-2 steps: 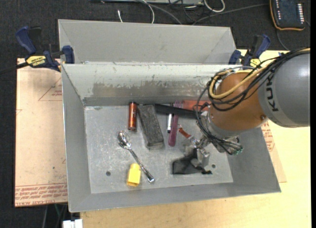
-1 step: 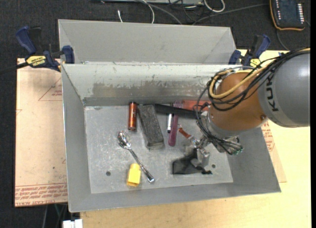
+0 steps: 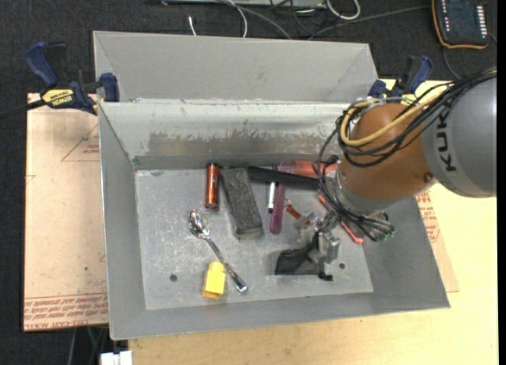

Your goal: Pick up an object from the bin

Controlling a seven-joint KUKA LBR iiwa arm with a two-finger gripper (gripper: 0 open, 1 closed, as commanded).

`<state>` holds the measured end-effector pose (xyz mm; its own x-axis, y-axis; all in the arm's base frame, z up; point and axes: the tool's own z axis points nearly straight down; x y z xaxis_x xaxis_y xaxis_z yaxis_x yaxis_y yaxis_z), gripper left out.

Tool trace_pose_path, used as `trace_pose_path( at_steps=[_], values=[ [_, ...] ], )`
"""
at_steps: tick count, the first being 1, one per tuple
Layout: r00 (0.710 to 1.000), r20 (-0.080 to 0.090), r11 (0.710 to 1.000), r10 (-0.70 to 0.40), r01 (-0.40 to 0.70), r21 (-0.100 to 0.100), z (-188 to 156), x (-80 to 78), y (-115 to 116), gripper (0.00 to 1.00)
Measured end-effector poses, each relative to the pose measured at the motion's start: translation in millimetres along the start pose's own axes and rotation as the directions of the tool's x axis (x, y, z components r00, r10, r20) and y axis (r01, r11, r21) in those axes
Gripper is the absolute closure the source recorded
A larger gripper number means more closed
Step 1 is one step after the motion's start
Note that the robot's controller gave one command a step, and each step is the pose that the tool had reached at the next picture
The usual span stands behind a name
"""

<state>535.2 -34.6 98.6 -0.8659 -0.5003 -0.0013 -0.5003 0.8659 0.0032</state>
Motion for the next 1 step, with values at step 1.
trace_pose_path(
  at_steps=[1],
  values=[
    [0.995,0.005,0.995,-0.103,0.103,0.003,5.7,-23.2,-2.1,1.0]
  ],
)
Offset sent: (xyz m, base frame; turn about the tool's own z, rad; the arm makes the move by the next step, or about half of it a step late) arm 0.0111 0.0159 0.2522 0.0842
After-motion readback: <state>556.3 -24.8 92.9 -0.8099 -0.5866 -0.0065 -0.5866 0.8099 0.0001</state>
